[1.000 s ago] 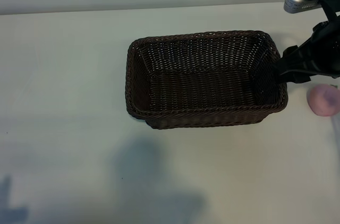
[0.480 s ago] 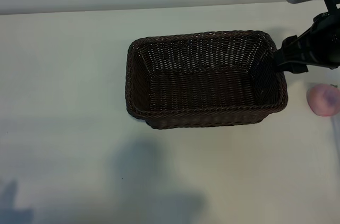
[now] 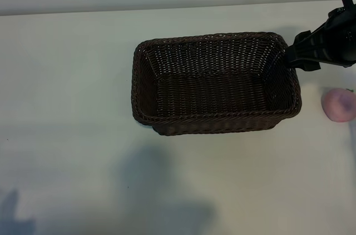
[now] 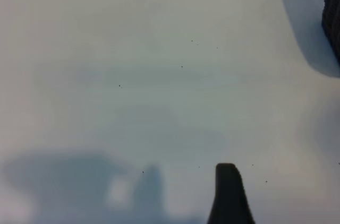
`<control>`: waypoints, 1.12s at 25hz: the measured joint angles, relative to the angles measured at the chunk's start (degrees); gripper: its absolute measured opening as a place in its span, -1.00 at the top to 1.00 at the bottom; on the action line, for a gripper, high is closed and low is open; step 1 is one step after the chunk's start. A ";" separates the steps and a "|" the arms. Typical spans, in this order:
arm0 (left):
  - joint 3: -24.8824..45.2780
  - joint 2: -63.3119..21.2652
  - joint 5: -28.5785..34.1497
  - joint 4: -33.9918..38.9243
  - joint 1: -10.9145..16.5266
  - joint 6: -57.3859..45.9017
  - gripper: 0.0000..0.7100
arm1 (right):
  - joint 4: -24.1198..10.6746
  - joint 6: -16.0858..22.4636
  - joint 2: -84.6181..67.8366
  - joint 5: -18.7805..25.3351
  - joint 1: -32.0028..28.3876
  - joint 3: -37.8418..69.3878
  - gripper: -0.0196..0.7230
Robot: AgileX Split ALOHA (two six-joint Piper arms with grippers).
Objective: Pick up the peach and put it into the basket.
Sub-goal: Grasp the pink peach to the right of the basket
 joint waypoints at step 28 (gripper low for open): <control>0.00 0.00 0.02 0.00 2.15 0.05 -0.40 | -29.23 23.63 5.95 2.95 -0.26 0.00 -0.35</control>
